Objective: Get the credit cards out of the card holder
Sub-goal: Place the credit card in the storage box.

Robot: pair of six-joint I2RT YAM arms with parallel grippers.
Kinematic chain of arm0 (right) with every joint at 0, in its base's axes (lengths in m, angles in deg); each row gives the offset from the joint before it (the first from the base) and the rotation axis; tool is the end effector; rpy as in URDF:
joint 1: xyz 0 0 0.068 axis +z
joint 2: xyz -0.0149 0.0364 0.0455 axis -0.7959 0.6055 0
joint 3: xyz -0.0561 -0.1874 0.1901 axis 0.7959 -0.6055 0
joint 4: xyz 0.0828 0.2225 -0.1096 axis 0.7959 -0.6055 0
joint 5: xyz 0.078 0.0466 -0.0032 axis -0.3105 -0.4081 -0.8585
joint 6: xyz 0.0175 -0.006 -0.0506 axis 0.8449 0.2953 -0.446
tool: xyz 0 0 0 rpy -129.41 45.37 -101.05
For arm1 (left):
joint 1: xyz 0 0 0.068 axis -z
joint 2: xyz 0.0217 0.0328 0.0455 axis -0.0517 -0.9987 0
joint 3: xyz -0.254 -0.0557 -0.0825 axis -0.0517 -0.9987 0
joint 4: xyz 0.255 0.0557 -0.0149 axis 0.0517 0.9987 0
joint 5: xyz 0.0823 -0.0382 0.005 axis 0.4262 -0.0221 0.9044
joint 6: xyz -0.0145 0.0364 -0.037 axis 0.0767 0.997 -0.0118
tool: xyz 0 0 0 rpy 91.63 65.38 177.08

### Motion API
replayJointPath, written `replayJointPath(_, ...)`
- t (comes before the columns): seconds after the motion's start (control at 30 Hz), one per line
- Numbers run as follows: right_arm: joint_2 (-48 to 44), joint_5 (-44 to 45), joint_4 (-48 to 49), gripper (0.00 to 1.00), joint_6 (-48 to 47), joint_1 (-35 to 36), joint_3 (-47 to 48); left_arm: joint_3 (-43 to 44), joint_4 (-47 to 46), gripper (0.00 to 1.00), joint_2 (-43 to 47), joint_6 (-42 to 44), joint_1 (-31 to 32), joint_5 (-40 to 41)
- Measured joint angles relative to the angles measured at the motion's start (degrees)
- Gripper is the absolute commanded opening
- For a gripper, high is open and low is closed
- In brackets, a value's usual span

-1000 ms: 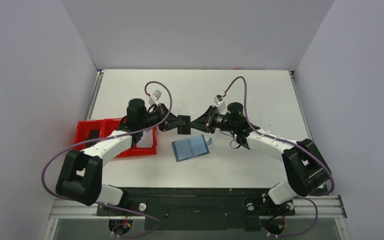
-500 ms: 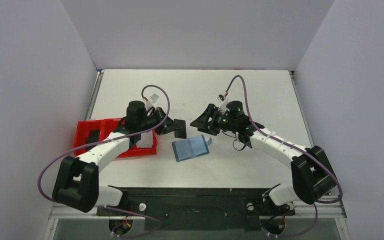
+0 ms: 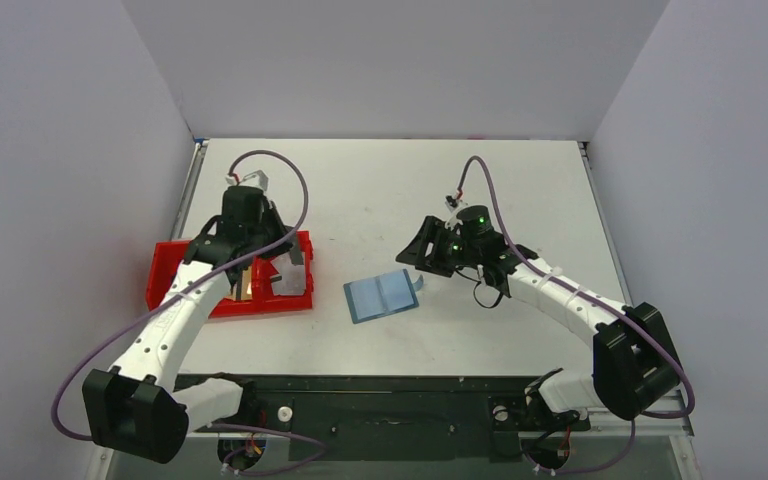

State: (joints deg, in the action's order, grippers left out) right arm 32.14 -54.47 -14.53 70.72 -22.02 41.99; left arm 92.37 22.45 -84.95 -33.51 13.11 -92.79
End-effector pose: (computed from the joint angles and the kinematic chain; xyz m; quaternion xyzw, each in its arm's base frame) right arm 0.2461 0.1637 0.2410 0.0468 0.8726 0.4351 0.2172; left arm 0.2403 -0.0720 0.3030 -0.1266 0.8980 -0.2096 0.3656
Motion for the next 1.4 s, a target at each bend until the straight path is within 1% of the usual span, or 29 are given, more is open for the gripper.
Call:
replayJointPath(0.1, 0.0, 0.09, -1.11, 0.57, -1.05, 0.0, 0.0, 2.38, 5.9, 0.0, 0.07, 3.74, -2.56, 8.9)
replayJointPath(0.23, 0.0, -0.17, -2.67, 0.57, -2.58, 0.0, 0.04, 4.81, 10.91, 0.0, -0.63, 7.76, -6.58, 18.36)
replayJointPath(0.33, 0.0, -1.05, -3.43, 0.57, -3.23, 0.0, 0.11, 6.86, 13.09, 0.0, -2.73, 10.47, -9.2, 24.94)
replayJointPath(0.47, 0.0, -1.95, -4.31, 0.57, -3.74, 0.0, 0.11, 9.07, 14.73, 0.0, -6.16, 13.7, -11.17, 32.92)
replayJointPath(0.63, 0.0, -2.84, -4.92, 0.57, -3.85, 0.11, 0.11, 10.82, 15.21, 0.0, -11.32, 16.94, -13.4, 41.07)
replayJointPath(0.87, 0.0, -3.04, -7.65, 0.57, -4.76, 0.13, 0.35, 11.93, 15.17, 0.0, -20.83, 19.85, -16.39, 47.93)
replayJointPath(1.07, -0.02, -2.99, -9.31, 0.57, -5.55, 0.87, 1.36, 12.48, 15.58, 0.0, -25.07, 20.96, -20.59, 48.35)
replayJointPath(1.2, -0.02, -2.95, -9.7, 0.57, -5.66, 1.62, 1.68, 13.4, 16.28, 0.0, -26.95, 21.35, -21.68, 48.19)
replayJointPath(1.23, -0.02, -2.95, -9.73, 0.57, -5.66, 1.66, 1.7, 13.44, 16.37, 0.04, -27.32, 21.42, -21.84, 48.0)
replayJointPath(1.27, -0.02, -2.93, -9.79, 0.57, -5.66, 1.99, 1.7, 13.44, 16.61, 0.19, -27.63, 21.49, -21.99, 47.84)
replayJointPath(1.3, -0.02, -2.93, -9.88, 0.57, -5.66, 2.19, 1.7, 13.44, 16.83, 0.25, -27.85, 21.59, -22.16, 47.71)
replayJointPath(1.33, -0.02, -2.91, -10.01, 0.57, -5.66, 2.43, 1.7, 13.44, 17.18, 0.3, -28.06, 21.75, -22.32, 47.63)
replayJointPath(1.4, -0.02, -2.89, -10.27, 0.57, -5.68, 2.82, 1.73, 13.44, 17.7, 0.34, -28.33, 21.62, -22.64, 47.63)
